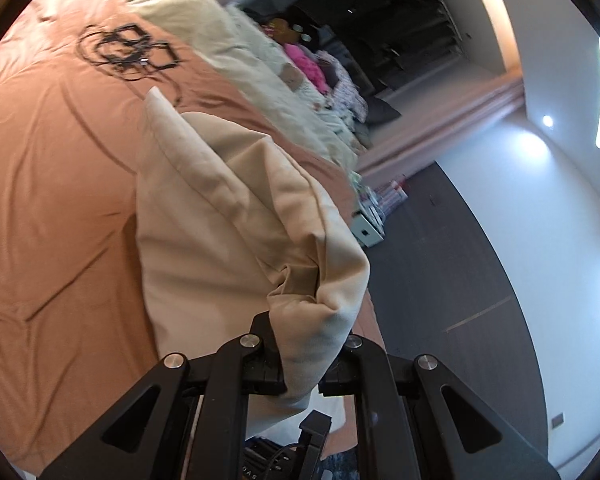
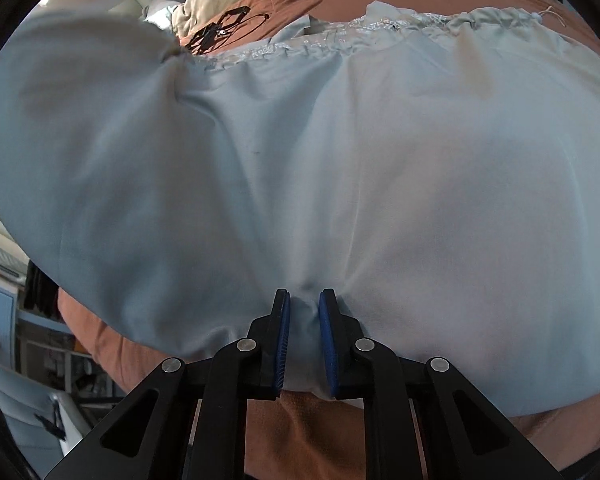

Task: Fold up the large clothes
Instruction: 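Lift the side edge with both tools and fold it over the jacket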

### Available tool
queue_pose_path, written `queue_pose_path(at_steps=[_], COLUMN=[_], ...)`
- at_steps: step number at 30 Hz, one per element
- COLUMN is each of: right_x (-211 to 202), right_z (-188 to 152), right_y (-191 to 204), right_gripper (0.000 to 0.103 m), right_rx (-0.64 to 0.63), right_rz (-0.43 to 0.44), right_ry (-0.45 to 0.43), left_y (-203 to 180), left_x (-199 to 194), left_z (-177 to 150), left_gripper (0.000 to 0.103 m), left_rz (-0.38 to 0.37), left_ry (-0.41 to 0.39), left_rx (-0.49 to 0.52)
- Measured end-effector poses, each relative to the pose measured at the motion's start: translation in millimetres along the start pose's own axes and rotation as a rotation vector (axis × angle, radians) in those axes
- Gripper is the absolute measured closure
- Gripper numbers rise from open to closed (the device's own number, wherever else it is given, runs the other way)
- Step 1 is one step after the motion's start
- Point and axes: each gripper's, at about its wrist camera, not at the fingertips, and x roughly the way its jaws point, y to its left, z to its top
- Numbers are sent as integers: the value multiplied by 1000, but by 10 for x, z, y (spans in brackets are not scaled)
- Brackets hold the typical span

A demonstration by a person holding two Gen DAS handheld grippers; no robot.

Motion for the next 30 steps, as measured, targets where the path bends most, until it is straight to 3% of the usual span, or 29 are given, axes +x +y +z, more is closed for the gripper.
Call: queue_pose_path(at_steps=[8,15,21,26,27,28,29,30], right_x=[-683,-1342,-1713,-1861,-1882,-1910,-1925,-1955], right_z=[-15,-128,-350,-591,-627,-672,-692,-720], right_y=[-412,-1026,-1603,-1987,-2032,-2092,-2122,-2172], right_gripper=[87,86,83,78,75,64,51,47], right_rx=[76,191,312,399,411,429,439,455], right_rz=[67,54,13,0,1,3,5,11], right_ry=[-130,-259,-325,-331,-334,-341,-347,-358], left_y=[-566,-1015,-1259,-1263,-1253,-1253,-1246,-1223], left_x=[440,1117,1926,2453,2507,2566,2606,2658], left_z=[-77,-354,-876,-1448,-1535,-1594,-1643,-1650], left_gripper=[91,91,91,91,88,81,69,59], left_rz=[-26,-36,-37,13,24,26,24,17], left_ry=[82,202,369,524,544,569,598,636], left_rx=[92,159,196,228,232,226,213,193])
